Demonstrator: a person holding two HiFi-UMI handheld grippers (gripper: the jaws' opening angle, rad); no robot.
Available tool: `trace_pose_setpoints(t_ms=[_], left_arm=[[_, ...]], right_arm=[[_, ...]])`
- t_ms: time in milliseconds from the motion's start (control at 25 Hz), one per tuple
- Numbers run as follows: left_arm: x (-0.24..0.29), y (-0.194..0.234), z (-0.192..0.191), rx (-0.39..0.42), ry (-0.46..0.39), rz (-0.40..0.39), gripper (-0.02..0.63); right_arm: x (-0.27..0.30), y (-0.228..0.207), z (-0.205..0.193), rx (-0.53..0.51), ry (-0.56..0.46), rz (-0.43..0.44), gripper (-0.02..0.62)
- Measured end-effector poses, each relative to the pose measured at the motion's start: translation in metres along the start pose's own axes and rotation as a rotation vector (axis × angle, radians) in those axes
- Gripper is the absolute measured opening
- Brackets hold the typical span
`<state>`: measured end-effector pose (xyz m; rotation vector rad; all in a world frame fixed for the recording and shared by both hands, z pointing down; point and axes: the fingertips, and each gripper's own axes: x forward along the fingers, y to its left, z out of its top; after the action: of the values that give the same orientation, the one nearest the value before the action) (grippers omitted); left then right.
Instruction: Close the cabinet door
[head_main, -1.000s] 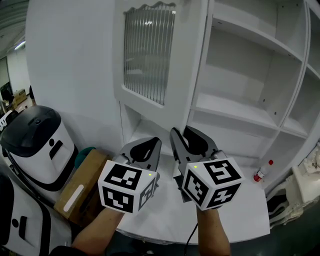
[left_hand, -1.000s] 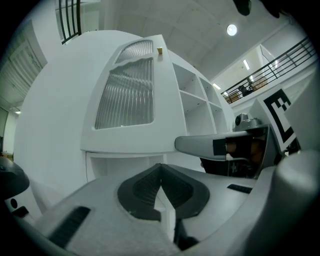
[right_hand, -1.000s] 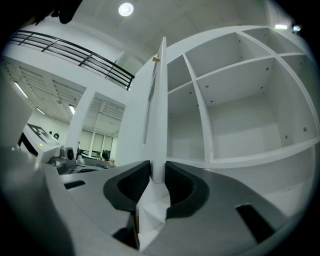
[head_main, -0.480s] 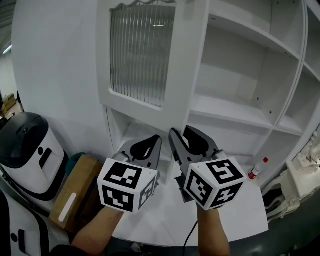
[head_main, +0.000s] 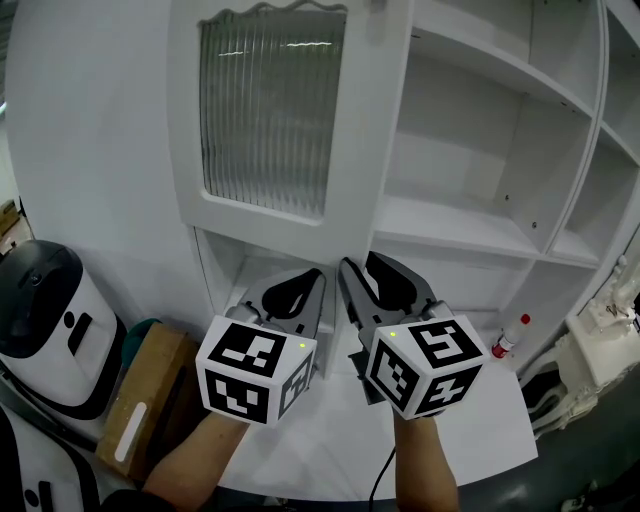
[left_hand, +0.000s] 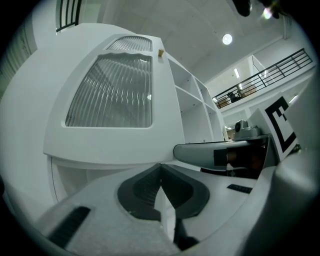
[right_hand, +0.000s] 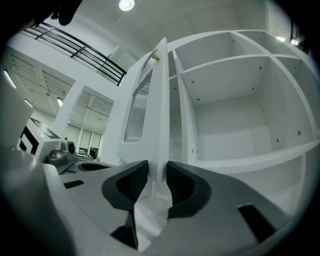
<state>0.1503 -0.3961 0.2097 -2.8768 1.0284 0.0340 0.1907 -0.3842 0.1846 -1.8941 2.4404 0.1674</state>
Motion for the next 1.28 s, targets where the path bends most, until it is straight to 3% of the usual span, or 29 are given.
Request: trace_pose_setpoints(t_ms=[1280], left_arm=[[0.038, 0.020, -0.004, -0.002, 0.003, -0.068, 0.012]], right_arm=[[0.044, -0.047, -0.006, -0.036, 0.002, -0.173, 0.133]])
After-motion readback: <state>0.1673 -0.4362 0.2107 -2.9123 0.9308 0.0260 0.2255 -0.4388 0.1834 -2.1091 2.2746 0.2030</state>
